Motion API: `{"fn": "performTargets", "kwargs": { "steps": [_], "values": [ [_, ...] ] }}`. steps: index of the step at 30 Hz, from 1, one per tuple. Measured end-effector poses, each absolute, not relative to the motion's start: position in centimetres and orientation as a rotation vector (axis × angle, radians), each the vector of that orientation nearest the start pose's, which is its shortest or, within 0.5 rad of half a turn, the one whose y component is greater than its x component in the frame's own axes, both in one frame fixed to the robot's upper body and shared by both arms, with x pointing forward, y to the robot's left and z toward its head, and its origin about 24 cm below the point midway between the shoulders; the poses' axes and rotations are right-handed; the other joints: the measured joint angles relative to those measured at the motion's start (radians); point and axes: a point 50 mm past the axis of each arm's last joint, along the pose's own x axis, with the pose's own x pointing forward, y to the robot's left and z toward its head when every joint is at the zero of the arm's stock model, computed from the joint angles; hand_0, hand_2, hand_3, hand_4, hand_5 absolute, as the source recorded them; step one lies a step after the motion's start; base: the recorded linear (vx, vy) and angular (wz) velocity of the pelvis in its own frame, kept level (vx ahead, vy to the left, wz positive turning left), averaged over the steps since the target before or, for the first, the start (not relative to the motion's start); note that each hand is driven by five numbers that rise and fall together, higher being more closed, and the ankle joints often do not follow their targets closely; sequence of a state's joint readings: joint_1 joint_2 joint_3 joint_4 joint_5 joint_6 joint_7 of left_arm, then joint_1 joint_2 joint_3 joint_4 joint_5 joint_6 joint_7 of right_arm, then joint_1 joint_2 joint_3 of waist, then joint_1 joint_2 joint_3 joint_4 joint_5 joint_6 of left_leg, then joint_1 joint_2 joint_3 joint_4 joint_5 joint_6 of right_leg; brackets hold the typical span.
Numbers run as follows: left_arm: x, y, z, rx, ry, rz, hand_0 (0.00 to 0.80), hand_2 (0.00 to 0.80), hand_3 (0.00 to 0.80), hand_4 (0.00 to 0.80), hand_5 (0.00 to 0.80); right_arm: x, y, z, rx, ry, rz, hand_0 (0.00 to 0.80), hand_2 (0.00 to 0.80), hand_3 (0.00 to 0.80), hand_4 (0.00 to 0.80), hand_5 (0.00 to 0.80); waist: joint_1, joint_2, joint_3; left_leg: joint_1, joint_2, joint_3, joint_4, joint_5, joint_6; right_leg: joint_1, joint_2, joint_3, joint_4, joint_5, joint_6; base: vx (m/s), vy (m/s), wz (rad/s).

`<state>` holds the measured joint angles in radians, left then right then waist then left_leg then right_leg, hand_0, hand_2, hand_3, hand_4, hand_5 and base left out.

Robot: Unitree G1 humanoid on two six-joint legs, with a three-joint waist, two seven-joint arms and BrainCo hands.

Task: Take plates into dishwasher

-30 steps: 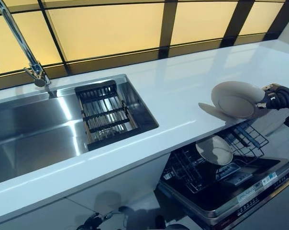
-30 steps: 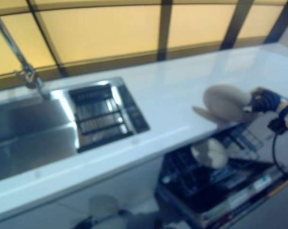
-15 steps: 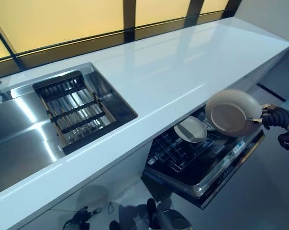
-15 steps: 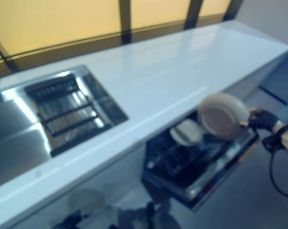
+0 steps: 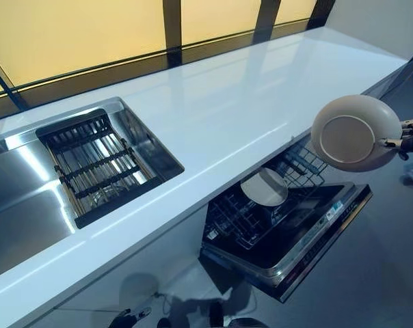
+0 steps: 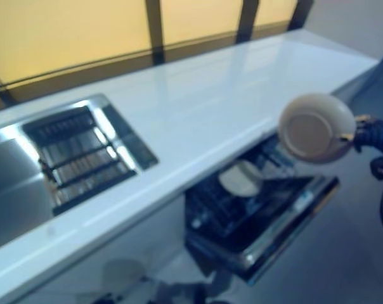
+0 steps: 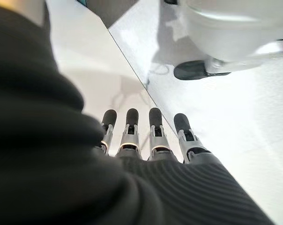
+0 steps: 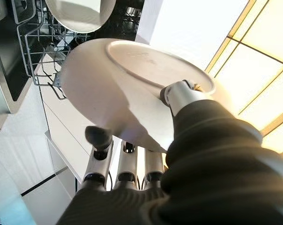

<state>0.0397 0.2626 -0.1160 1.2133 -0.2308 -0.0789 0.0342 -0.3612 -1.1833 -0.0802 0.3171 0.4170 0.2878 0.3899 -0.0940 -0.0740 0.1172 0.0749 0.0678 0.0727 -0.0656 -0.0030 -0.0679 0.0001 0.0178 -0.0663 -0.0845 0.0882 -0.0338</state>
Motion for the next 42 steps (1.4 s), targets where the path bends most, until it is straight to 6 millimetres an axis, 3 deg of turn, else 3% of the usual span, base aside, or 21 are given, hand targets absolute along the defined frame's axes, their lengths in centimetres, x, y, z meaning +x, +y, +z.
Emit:
{"fn": "performTargets", "kwargs": {
  "steps": [5, 10, 27, 35, 42],
  "values": [
    [8.2, 24.9, -15.7, 0.139, 1.161, 0.233, 0.0, 0.0, 0.0, 0.0, 0.0, 27.9, -36.7, 20.3, -0.663, 0.259, 0.036, 0.8, 0.8, 0.8, 0.8, 0.8, -0.014, 0.023, -0.013, 0.002, -0.027, 0.001, -0.021, 0.009, 0.025, -0.006, -0.025, 0.003, 0.0, 0.007, 0.023, -0.059, 0.077, 0.0],
    [8.1, 25.4, -15.6, 0.149, 1.163, 0.241, 0.0, 0.0, 0.0, 0.0, 0.0, 28.9, -35.2, 19.3, -0.736, 0.353, 0.141, 0.8, 0.8, 0.8, 0.8, 0.8, -0.016, 0.032, -0.018, 0.001, -0.025, 0.002, -0.019, 0.012, 0.022, -0.008, -0.023, 0.004, -0.001, 0.007, 0.024, -0.037, 0.037, 0.0],
    [8.5, 25.1, -15.6, 0.143, 1.155, 0.233, 0.0, 0.0, 0.0, 0.0, 0.0, 28.8, -34.9, 17.2, -0.755, 0.509, 0.209, 0.8, 0.8, 0.8, 0.8, 0.8, -0.002, 0.027, -0.017, 0.011, -0.024, 0.007, -0.019, 0.013, 0.022, -0.004, -0.023, 0.005, -0.004, 0.007, 0.024, 0.0, 0.0, 0.0],
    [9.0, 25.1, -15.6, 0.144, 1.145, 0.231, 0.0, 0.0, 0.0, 0.0, 0.0, 29.3, -32.5, 13.4, -0.756, 0.626, 0.341, 0.8, 0.8, 0.8, 0.8, 0.8, -0.001, 0.009, -0.01, 0.015, -0.024, 0.01, -0.019, 0.012, 0.023, -0.003, -0.022, 0.011, -0.004, 0.008, 0.024, 0.001, 0.008, -0.01],
    [9.1, 25.2, -15.5, 0.147, 1.143, 0.232, 0.0, 0.0, 0.0, 0.0, 0.0, 30.4, -30.5, 11.9, -0.759, 0.648, 0.395, 0.8, 0.8, 0.8, 0.8, 0.8, 0.003, 0.007, -0.008, 0.015, -0.024, 0.01, -0.019, 0.013, 0.022, -0.003, -0.022, 0.011, -0.004, 0.008, 0.024, 0.0, 0.0, 0.0]
  ]
}}
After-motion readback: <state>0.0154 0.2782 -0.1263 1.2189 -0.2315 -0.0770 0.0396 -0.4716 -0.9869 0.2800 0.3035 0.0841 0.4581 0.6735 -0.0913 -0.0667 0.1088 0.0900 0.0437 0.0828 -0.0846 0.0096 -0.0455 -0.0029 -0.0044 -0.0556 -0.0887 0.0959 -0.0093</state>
